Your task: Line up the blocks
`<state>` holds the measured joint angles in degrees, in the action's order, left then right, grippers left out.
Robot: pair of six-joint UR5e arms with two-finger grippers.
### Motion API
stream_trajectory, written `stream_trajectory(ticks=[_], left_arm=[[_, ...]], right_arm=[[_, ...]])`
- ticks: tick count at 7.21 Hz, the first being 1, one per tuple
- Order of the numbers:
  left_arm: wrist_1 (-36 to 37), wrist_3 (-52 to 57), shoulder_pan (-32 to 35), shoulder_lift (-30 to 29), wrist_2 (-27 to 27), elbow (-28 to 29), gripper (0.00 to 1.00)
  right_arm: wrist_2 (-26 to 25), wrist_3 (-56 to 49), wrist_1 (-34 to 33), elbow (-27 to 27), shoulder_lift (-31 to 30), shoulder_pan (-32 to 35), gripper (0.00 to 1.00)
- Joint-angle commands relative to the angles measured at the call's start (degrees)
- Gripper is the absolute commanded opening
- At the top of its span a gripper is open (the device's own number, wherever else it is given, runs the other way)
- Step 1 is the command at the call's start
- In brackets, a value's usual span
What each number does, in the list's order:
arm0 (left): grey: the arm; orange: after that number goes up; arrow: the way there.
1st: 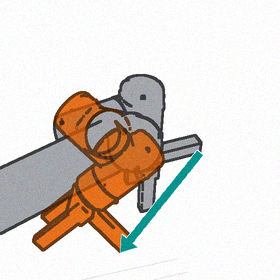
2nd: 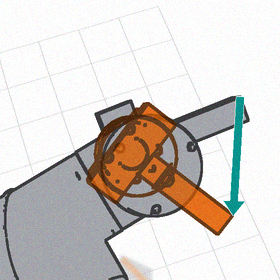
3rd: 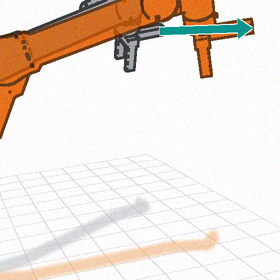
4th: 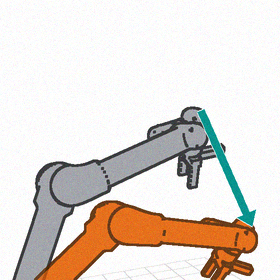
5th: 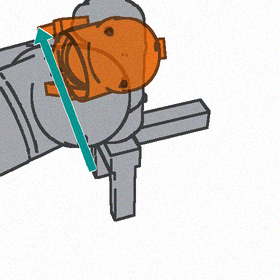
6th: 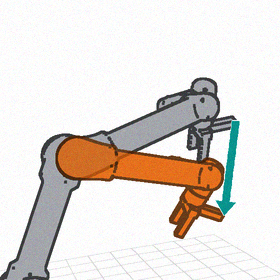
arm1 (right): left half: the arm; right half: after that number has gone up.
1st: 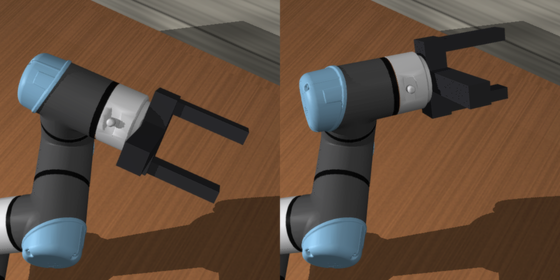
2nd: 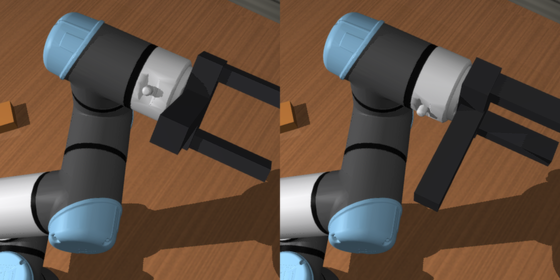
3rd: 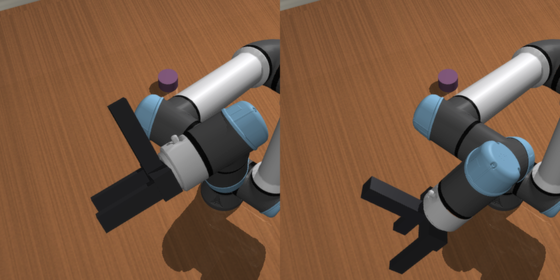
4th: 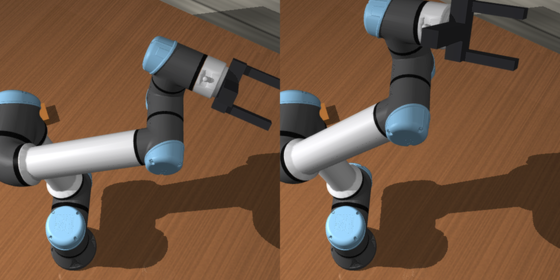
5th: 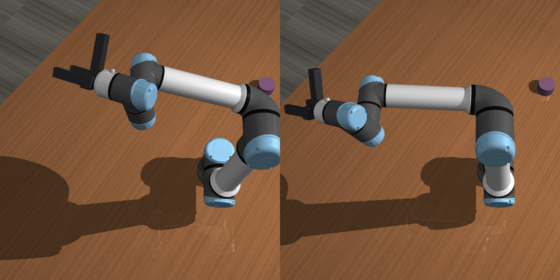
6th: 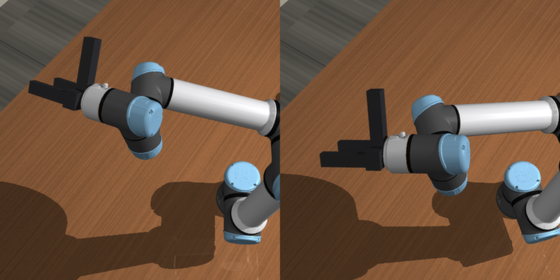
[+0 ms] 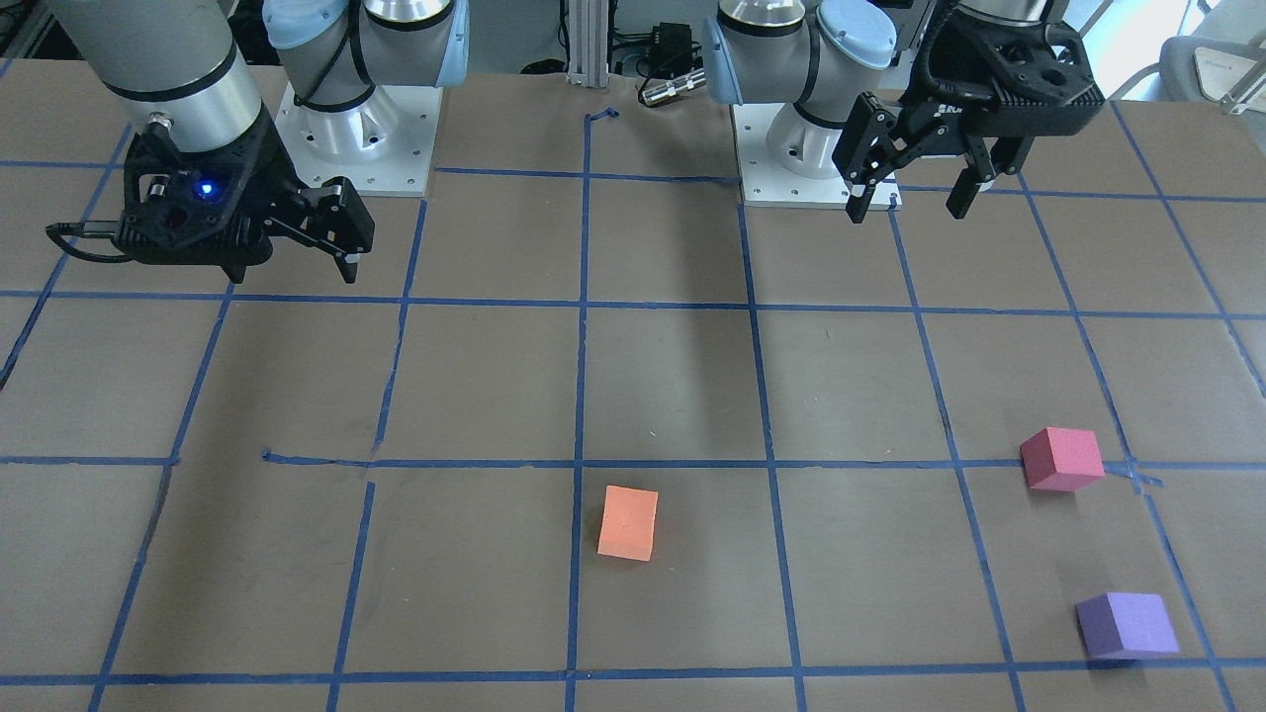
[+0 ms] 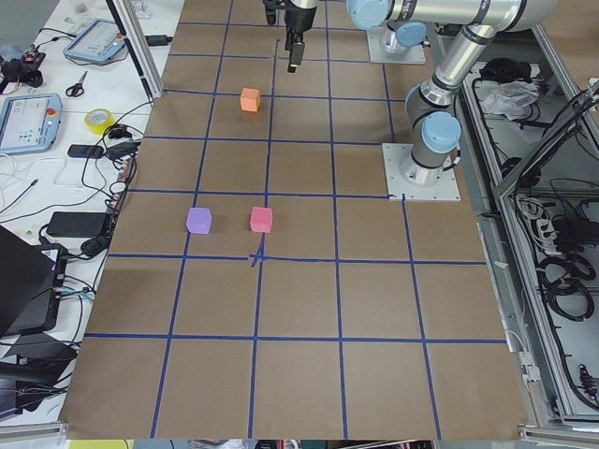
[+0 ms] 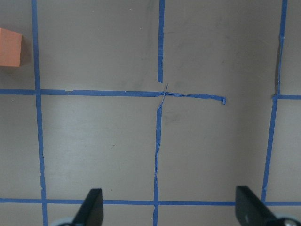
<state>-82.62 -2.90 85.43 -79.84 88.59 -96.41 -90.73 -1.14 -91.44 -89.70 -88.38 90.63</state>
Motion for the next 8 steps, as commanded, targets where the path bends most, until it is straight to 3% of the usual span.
stream_trajectory(ticks=[1, 8], left_arm=[[0.0, 0.0, 0.0, -0.05, 0.0, 0.0, 1.0], [0.0, 0.0, 0.0, 0.04, -0.09, 0.0, 1.0]], right_arm=[[-0.06, 0.08, 1.34, -0.29, -1.61, 0.07, 1.0], [-0.76, -0.01, 2.32, -3.1, -4.96, -0.19, 1.0]])
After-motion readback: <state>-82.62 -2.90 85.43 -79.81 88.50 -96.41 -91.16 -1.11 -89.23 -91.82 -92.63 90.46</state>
